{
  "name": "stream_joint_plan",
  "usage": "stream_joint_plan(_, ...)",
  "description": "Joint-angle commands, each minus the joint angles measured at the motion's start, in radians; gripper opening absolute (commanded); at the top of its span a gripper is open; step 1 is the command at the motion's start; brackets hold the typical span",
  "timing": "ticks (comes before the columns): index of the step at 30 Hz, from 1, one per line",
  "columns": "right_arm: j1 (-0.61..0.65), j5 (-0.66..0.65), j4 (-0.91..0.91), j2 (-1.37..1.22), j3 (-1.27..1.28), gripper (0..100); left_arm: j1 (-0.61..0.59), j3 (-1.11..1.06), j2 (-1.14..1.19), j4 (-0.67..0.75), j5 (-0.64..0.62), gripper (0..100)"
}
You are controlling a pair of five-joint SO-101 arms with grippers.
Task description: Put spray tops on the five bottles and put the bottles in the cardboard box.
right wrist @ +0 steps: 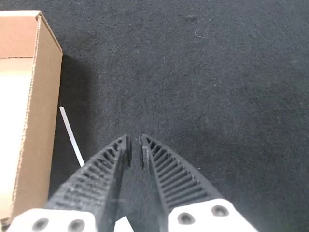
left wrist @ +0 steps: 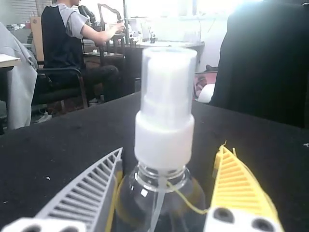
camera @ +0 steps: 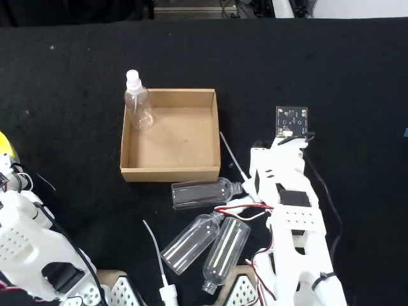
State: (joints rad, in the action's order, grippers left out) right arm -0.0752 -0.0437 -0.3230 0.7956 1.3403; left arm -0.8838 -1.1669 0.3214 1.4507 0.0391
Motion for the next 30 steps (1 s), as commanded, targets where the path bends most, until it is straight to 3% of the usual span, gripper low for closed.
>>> stream_joint_plan(1, -0.003, -0.003, 0.023, 0.008, -0.005, 1.5, 0.008, -0.002, 0.008, -0.002, 0.006, 27)
stream_joint_plan(18, -0.003, -0.003, 0.029, 0.015, 0.007, 1.5, 0.012, -0.002, 0.038, -0.002, 0.005, 27)
stream_joint_plan(21, -0.003, -0.003, 0.029, 0.015, 0.007, 1.5, 0.013, -0.002, 0.038, -0.002, 0.005, 18)
stream_joint_plan(24, -0.003, -0.003, 0.029, 0.015, 0.007, 1.5, 0.013, -0.002, 0.038, 0.005, 0.009, 2)
stream_joint_plan(30, -0.005, -0.003, 0.029, 0.015, 0.007, 1.5, 0.021, -0.012, 0.026, 0.008, 0.002, 7)
